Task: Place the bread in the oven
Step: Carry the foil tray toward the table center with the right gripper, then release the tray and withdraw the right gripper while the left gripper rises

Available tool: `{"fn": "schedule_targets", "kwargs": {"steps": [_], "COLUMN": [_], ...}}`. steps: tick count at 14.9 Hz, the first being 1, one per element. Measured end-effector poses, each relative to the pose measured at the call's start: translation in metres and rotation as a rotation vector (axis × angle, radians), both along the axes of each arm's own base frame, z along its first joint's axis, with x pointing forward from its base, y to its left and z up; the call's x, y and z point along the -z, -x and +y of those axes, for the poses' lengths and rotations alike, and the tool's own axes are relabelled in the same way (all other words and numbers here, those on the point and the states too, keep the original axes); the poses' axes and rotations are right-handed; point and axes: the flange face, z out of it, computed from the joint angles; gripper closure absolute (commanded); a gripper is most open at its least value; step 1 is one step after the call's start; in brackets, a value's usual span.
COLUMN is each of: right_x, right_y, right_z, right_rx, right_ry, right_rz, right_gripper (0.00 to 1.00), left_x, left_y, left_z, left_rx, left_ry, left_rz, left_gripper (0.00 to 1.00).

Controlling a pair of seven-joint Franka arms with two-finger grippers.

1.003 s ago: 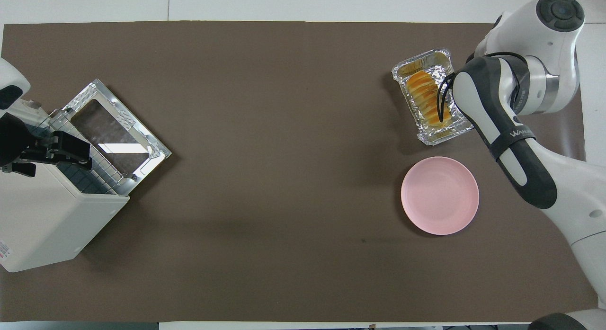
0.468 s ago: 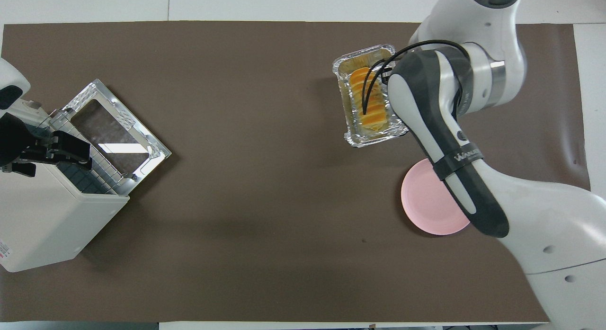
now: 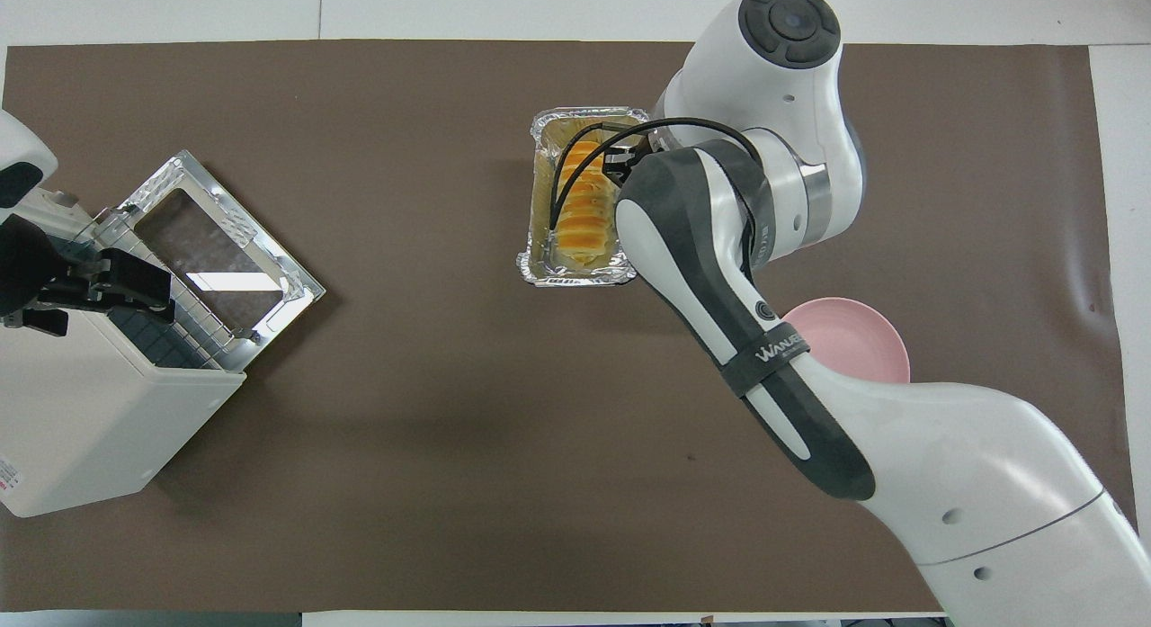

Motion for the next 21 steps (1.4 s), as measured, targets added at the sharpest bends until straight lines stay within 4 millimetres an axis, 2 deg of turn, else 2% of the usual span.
{"fn": "schedule_targets", "kwargs": {"steps": [2, 4, 7, 8, 9, 15, 17, 19, 21], "right_x": [0.032, 0.055, 0.061, 0.059, 0.057, 0.047, 0.033, 0.008, -0.017], "right_y": [0.016, 0.028, 0.032, 0.033, 0.034, 0.036, 0.032, 0.018, 0.003], "right_z": [0.019, 0.024, 0.019, 0.019, 0.019, 0.019, 0.009, -0.020, -0.067], "right_rx": [-0.014, -0.059, -0.098, -0.102, -0.103, -0.029, -0.010, 0.028, 0.075], "right_ry": [0.002, 0.011, 0.014, 0.012, 0.009, 0.005, 0.015, 0.015, 0.017], "right_rz": [-0.013, -0.018, -0.034, -0.040, -0.047, -0.022, 0.001, 0.002, 0.009], "right_gripper": [1.00, 1.00, 1.00, 0.30, 0.00, 0.00, 0.00, 0.00, 0.00], "left_x": [0.000, 0.000, 0.000, 0.000, 0.000, 0.000, 0.000, 0.000, -0.001], "left_y": [0.000, 0.000, 0.000, 0.000, 0.000, 0.000, 0.000, 0.000, -0.001], "left_z": [0.000, 0.000, 0.000, 0.000, 0.000, 0.000, 0.000, 0.000, 0.000], "left_rx": [0.000, 0.000, 0.000, 0.000, 0.000, 0.000, 0.000, 0.000, 0.000], "left_ry": [0.000, 0.000, 0.000, 0.000, 0.000, 0.000, 0.000, 0.000, 0.001], "left_rz": [0.000, 0.000, 0.000, 0.000, 0.000, 0.000, 0.000, 0.000, -0.010], "left_gripper": [0.00, 0.00, 0.00, 0.00, 0.00, 0.00, 0.00, 0.00, 0.00]}}
